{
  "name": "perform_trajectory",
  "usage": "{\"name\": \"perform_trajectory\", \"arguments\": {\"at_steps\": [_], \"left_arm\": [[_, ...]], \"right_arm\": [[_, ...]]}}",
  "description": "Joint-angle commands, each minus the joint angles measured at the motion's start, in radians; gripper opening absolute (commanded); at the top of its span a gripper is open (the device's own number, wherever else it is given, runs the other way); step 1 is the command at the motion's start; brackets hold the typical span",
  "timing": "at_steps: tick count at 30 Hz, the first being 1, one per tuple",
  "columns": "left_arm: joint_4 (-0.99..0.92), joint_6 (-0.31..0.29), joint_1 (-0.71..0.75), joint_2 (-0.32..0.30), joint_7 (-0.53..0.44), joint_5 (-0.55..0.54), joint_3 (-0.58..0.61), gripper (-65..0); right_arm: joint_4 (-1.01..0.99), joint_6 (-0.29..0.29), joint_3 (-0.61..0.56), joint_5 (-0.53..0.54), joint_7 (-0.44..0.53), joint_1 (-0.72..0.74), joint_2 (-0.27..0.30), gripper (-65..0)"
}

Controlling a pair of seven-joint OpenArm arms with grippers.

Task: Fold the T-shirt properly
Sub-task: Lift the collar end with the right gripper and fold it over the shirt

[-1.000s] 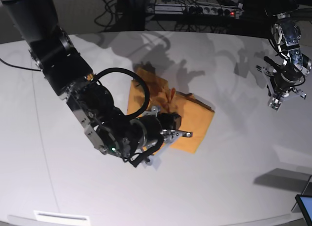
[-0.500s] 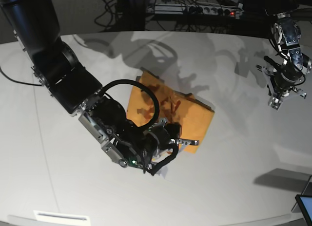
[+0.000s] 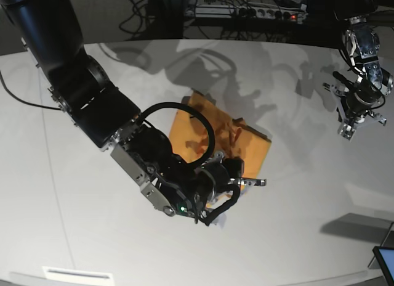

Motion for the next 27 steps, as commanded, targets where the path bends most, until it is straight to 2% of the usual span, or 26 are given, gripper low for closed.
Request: {"name": "perform_trajectory", "arguments": {"at_steps": [1,5,10,17,24,27], "left_arm": [[0.018,0.010,-0.006,-0.018,-0.015,-0.002,-0.005,-65.0],[0.018,0.010,-0.005,-0.016,-0.015,-0.002,-0.005,-65.0],[0.018,0.010,-0.005,-0.016,-0.015,-0.002,-0.005,-65.0],[0.017,0.010,-0.005,-0.016,-0.015,-0.002,-0.005,-65.0],[0.015,0.010,-0.014,-0.016,-0.015,-0.002,-0.004,-65.0],[0.015,0.010,-0.014,-0.016,-0.015,-0.002,-0.004,-65.0]], "right_arm": [[0.006,0.002,0.003,0.009,0.018,0.035,-0.017,-64.1],[-0.004,0.002,0.003,0.001,0.024,0.035,-0.026,-64.0],[-0.004,0.002,0.005,-0.116,0.016,0.032,-0.066,-64.0],[-0.006,0.002,0.005,-0.126,0.016,0.030,-0.071,-63.5],[-0.004,0.002,0.005,-0.126,0.016,0.030,-0.071,-48.9],[0.002,0.002,0.005,-0.126,0.015,0.030,-0.071,-46.1]]}}
